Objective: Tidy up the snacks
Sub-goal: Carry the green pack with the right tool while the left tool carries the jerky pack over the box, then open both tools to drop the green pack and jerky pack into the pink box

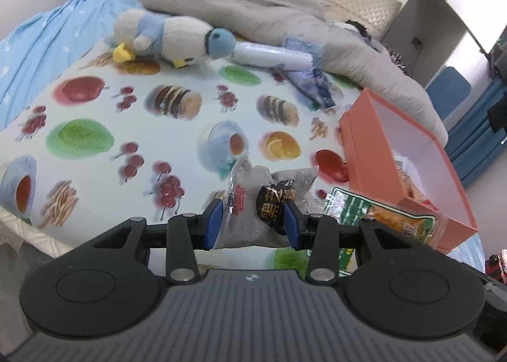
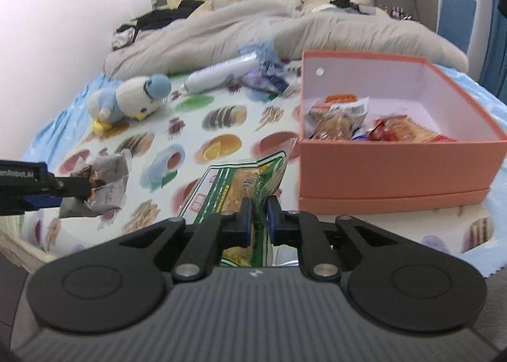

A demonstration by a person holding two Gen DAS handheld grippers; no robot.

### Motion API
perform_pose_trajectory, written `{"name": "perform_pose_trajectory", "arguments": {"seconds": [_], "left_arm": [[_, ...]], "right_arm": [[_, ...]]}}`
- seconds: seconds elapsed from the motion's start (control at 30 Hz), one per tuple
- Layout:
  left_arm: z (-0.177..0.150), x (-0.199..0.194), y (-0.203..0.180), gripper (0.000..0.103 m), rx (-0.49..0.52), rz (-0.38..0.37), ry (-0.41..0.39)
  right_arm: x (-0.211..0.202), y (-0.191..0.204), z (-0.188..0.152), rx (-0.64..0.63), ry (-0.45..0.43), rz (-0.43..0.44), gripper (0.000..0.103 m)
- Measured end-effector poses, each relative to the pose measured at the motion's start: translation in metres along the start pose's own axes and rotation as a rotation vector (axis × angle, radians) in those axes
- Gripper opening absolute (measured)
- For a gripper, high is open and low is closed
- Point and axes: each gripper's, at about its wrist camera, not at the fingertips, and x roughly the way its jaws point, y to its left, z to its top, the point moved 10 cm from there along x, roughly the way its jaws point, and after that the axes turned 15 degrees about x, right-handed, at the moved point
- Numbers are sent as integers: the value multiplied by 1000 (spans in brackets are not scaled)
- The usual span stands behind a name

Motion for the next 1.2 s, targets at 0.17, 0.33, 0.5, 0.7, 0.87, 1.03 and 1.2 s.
{"name": "perform_pose_trajectory", "arguments": {"seconds": [0.17, 0.33, 0.5, 0.7, 0.87, 1.03, 1.2], "left_arm": [[5, -12, -20, 46, 39, -24, -8], [15, -16, -52, 46, 50, -77, -30], [29, -7, -98, 46, 96, -153, -31], [62, 16, -156, 46, 159, -237, -42], [93, 50, -197, 46, 215, -266, -32], [118, 90, -229, 46, 245, -303, -10], [138, 136, -258, 37, 291, -310, 19]], "right_arm": [[-32, -13, 21, 41, -50, 4, 13], [-59, -36, 41, 101, -84, -9, 13], [-76, -64, 62, 154, -131, -32, 13], [-72, -98, 91, 215, -166, -63, 13], [-49, -125, 118, 243, -173, -89, 13], [-18, -154, 137, 282, -151, -101, 13], [25, -178, 148, 292, -108, -113, 13]]}}
